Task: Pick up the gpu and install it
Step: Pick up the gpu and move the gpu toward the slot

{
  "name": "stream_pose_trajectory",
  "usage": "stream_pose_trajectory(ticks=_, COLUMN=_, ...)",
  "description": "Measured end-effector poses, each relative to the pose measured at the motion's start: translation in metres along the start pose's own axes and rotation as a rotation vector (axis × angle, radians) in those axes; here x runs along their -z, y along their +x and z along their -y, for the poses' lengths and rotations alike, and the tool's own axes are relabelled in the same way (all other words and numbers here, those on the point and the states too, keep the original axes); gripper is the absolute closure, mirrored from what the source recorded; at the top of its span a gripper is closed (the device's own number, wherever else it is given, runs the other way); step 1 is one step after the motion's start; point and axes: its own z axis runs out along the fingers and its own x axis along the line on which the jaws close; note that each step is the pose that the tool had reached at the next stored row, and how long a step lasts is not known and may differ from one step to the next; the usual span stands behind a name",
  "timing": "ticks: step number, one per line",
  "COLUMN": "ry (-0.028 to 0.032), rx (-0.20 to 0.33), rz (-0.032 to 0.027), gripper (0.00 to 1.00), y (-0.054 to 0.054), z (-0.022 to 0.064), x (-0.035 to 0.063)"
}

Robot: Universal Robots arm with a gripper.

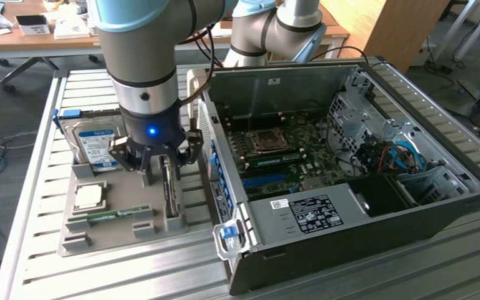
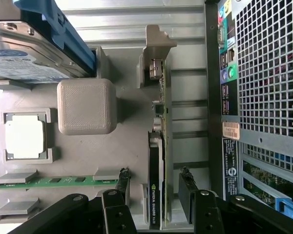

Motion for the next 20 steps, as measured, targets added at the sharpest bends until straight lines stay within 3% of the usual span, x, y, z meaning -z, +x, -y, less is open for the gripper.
stream_pose_trajectory(ticks=20, ry=0.0, rx=0.0, rz=0.0001, gripper=0.47, y=-0.0025, z=0.0002, x=-0.01)
